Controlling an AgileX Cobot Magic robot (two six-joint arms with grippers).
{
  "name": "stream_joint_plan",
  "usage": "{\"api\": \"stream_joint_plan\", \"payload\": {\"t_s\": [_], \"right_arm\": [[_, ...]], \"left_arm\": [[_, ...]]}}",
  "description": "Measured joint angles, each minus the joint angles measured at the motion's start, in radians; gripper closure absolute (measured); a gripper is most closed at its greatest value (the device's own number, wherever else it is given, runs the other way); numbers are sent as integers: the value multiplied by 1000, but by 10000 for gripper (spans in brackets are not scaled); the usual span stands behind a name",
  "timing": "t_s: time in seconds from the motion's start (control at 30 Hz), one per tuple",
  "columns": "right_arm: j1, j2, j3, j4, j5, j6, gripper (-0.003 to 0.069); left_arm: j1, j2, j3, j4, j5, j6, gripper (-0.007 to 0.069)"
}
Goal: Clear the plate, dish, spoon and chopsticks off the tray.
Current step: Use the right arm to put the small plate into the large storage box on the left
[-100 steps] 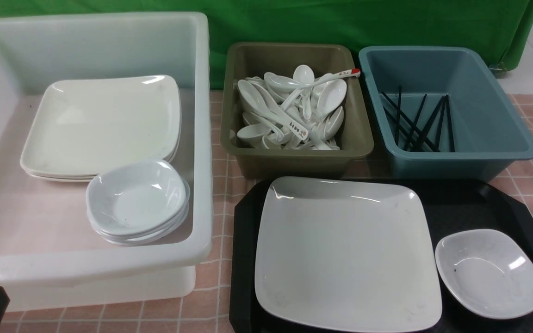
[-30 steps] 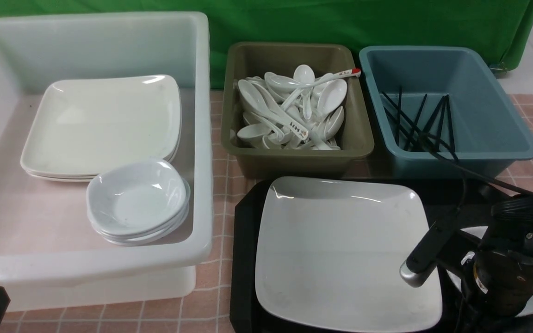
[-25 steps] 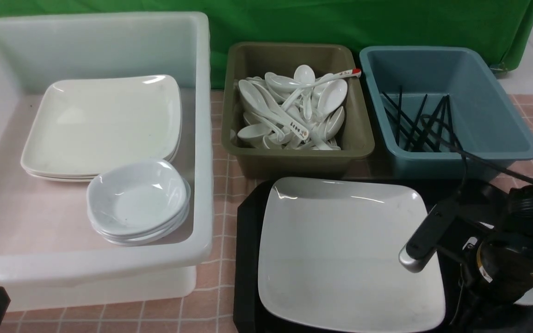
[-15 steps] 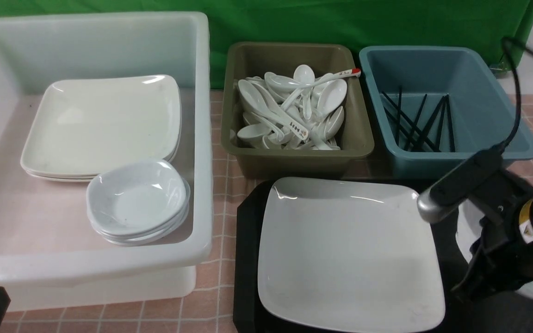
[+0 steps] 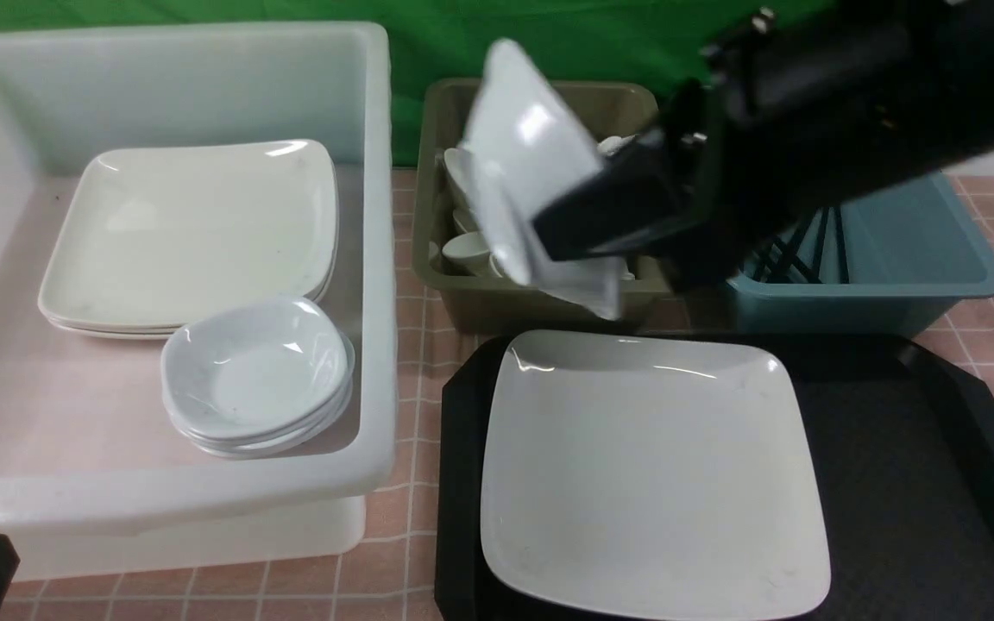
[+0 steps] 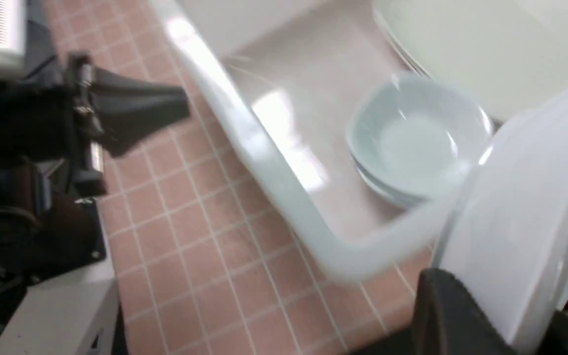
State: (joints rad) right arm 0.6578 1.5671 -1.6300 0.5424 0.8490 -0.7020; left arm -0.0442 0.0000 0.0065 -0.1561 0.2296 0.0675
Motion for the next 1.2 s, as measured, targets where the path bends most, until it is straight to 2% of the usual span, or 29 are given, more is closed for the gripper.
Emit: {"api": "stream_joint_plan", "payload": {"t_s": [0.17, 0.23, 0.27, 0.4, 0.53, 0.77, 0.87, 1.0, 1.03, 1.07, 1.1, 1.2], "right_arm": [[96, 216, -213, 20, 28, -108, 574], [146, 372, -359, -6, 28, -174, 574], [146, 372, -359, -10, 28, -178, 574], [204, 588, -558, -173, 3, -227, 574], [228, 709, -637, -322, -22, -228, 574], [234, 800, -646, -412, -69, -226, 559], [234, 812, -646, -419, -72, -212, 507], [235, 812, -648, -419, -76, -193, 370], [235, 812, -648, -419, -76, -193, 362], [235, 812, -648, -419, -75, -184, 297], [236, 811, -648, -419, -74, -171, 262], [236, 801, -648, -419, -60, -148, 217]], "left_arm": [[0, 0, 0, 0, 0, 0, 605], [0, 0, 0, 0, 0, 0, 605], [0, 0, 0, 0, 0, 0, 605], [0, 0, 0, 0, 0, 0, 605], [0, 0, 0, 0, 0, 0, 605], [0, 0, 0, 0, 0, 0, 605], [0, 0, 0, 0, 0, 0, 605], [0, 0, 0, 0, 0, 0, 605], [0, 0, 0, 0, 0, 0, 605], [0, 0, 0, 0, 0, 0, 605], [0, 0, 0, 0, 0, 0, 605], [0, 0, 0, 0, 0, 0, 605]]}}
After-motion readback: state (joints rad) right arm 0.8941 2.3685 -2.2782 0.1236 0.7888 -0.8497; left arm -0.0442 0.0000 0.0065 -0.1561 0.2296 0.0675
